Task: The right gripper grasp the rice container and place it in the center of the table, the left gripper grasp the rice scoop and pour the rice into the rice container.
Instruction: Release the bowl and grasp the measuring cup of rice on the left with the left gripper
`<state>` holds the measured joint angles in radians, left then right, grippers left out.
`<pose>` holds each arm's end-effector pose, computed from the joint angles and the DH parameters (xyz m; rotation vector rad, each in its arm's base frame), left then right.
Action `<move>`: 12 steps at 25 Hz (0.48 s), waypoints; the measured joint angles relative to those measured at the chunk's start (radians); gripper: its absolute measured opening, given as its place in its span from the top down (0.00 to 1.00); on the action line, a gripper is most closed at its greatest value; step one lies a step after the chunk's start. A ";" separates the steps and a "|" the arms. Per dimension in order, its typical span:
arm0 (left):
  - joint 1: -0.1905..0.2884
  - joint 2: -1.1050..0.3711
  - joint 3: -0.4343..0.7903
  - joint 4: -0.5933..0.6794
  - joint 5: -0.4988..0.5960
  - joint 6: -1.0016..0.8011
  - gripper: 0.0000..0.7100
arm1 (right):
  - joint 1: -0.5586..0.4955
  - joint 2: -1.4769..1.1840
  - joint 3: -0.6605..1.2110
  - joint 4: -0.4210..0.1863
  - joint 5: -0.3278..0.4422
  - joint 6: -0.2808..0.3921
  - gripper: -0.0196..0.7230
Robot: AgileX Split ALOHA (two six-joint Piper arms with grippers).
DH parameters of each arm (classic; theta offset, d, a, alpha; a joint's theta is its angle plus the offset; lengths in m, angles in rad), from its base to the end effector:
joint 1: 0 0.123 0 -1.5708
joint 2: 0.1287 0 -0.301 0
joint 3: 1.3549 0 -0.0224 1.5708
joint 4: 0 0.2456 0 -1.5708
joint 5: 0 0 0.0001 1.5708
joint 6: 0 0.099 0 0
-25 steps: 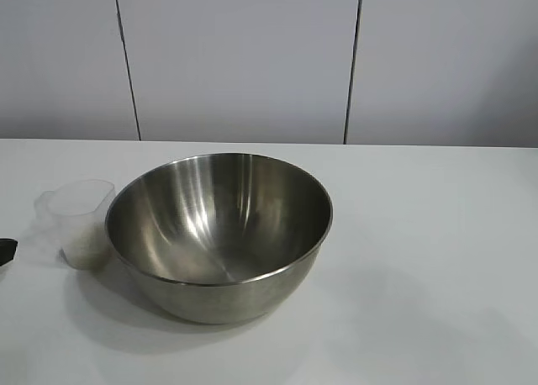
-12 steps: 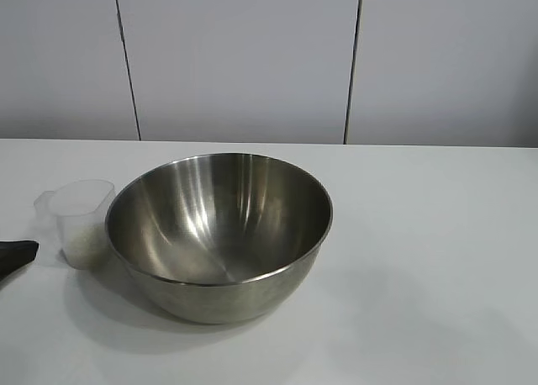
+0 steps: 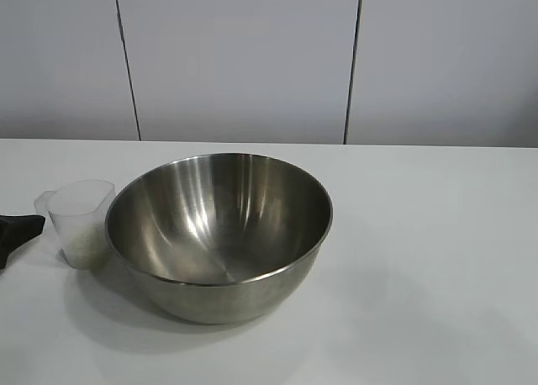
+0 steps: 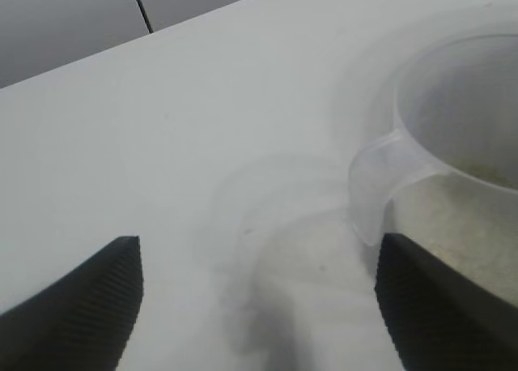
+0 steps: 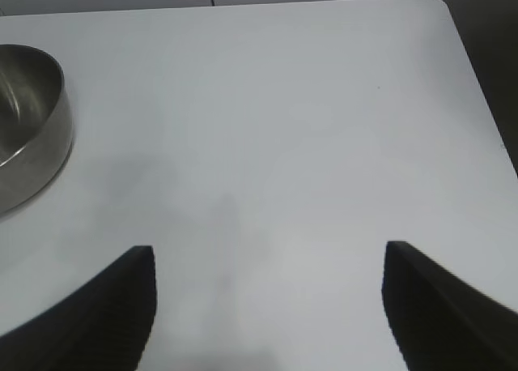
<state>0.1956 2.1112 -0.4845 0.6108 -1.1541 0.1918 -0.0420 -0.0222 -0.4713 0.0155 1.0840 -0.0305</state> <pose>0.2966 0.0059 0.0765 0.5980 1.8707 -0.1289 -0.0195 0.0022 0.2606 0.0110 2.0741 -0.0258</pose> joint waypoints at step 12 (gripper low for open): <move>-0.053 0.048 -0.065 -0.004 0.002 -0.060 0.20 | 0.000 0.000 0.000 0.000 -0.001 0.000 0.25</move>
<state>0.1423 2.1593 -0.5494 0.6068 -1.1521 0.1314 -0.0420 -0.0222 -0.4713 0.0155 1.0828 -0.0305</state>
